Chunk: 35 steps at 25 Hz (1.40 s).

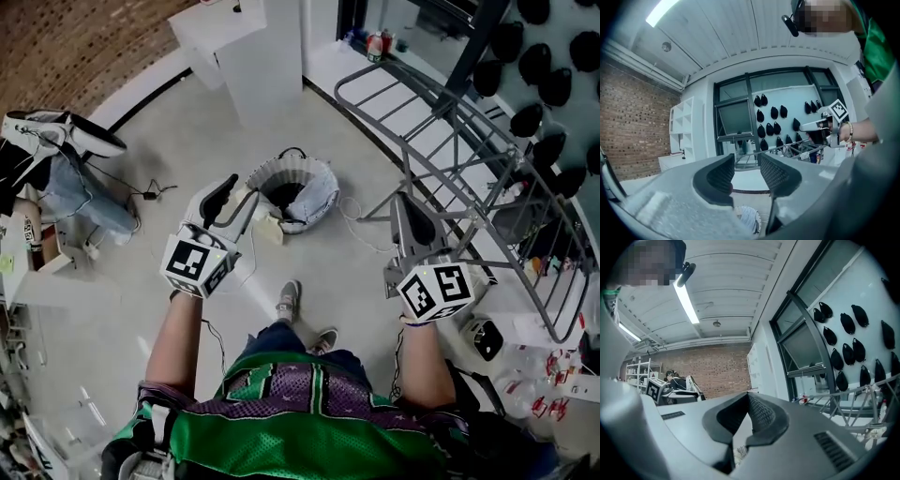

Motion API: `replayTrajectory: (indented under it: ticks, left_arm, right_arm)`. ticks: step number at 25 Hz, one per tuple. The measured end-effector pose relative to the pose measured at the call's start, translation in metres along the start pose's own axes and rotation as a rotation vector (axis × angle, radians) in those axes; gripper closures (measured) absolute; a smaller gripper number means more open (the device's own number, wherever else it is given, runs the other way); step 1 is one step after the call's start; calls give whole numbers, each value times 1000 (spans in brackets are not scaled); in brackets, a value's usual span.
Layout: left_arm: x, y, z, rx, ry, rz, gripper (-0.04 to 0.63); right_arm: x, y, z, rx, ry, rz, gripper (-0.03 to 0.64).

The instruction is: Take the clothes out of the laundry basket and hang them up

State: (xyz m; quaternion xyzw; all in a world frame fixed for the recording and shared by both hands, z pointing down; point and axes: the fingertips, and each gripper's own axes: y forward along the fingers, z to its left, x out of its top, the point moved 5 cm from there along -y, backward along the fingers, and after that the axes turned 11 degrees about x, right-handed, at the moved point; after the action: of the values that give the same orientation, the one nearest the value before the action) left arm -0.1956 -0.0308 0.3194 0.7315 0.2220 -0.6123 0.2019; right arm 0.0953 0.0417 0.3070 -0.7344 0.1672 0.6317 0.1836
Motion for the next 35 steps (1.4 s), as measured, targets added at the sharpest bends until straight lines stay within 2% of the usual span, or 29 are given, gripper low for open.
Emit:
replayTrajectory:
  ticks: [6,12,18,23,35]
  left_arm:
    - [-52,33,36,-4,10,55,419]
    - [-106,65,56,-23,66,95,419]
    - [-195,90,72,-68,72,190,408]
    - [-263,105,86,-95,77,225,396]
    - [-421,128,104,-100,48,368,383]
  right_arm:
    - [-28,56,-13,11,-3,43,617]
    - [-64,101,-30,16,32,84,617]
    - [-112,132,-46,20,59,115,617]
    - [-158,155,-54,36,75,141,617]
    - [-253,198,-59,72,101,203,617]
